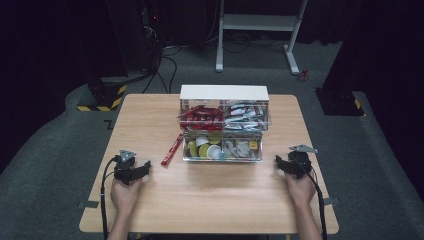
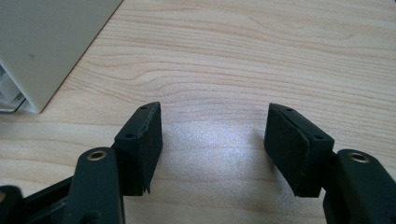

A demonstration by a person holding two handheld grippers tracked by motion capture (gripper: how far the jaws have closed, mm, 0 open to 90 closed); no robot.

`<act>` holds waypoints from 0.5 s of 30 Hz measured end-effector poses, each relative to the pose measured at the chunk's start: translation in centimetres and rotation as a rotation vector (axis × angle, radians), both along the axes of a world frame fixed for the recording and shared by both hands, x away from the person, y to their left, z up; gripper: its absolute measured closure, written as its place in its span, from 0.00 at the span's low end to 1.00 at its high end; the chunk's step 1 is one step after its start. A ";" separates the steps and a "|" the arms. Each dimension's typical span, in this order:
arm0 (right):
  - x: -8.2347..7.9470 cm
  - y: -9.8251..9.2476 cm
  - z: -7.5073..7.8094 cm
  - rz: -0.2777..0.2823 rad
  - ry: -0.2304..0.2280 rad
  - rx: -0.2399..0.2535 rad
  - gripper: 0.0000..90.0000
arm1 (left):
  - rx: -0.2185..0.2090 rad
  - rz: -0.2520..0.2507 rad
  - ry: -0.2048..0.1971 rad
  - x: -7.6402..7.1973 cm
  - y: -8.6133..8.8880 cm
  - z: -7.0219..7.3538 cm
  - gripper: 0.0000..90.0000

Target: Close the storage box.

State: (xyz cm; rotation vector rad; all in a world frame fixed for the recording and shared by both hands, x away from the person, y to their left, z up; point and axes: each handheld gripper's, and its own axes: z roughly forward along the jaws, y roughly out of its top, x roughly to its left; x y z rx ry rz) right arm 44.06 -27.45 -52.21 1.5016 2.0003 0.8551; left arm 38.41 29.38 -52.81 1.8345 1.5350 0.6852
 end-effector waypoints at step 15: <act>0.0 0.0 0.0 0.008 0.002 -0.001 0.39 | 0.018 -0.005 -0.001 0.0 -0.1 0.0 0.37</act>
